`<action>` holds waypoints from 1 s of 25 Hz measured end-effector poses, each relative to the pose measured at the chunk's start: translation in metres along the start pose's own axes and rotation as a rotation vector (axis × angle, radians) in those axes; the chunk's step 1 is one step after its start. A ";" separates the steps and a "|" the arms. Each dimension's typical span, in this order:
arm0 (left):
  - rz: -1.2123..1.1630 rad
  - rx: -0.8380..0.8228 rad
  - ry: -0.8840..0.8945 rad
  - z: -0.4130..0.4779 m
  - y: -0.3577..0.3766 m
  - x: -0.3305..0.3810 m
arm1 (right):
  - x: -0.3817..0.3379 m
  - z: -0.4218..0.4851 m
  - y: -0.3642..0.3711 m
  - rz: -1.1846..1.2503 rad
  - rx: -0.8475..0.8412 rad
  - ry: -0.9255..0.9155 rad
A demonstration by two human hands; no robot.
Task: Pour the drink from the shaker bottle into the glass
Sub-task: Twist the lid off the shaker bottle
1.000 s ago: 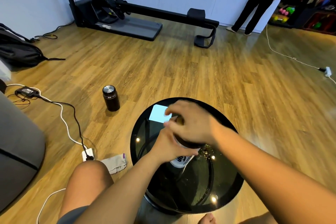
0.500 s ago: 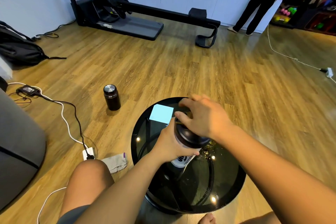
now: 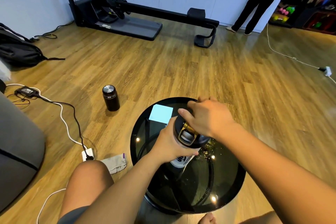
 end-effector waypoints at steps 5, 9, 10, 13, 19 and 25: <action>-0.009 -0.024 0.013 0.000 0.000 0.001 | -0.018 -0.003 0.010 0.131 -0.114 -0.187; -0.021 -0.042 0.036 0.000 0.002 0.002 | -0.036 -0.008 0.005 0.281 -0.065 -0.443; -0.009 -0.032 0.038 0.000 0.001 0.002 | -0.031 -0.005 0.005 0.269 -0.023 -0.347; 0.006 -0.022 -0.007 0.001 0.000 0.001 | -0.010 -0.003 0.004 0.011 -0.009 0.046; -0.045 -0.042 0.031 -0.004 0.002 0.001 | -0.040 -0.027 0.007 0.411 -0.016 -0.527; 0.012 -0.026 -0.010 0.001 0.000 0.000 | -0.012 -0.006 0.011 0.052 -0.079 -0.028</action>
Point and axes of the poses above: each hand's wrist, its own z-axis towards the middle knuckle, its own y-axis out of the palm, x = y × z, the point moved 2 cm from there along z, towards the middle knuckle, and after that the axes turned 4 degrees about -x, right-handed, at the moved point
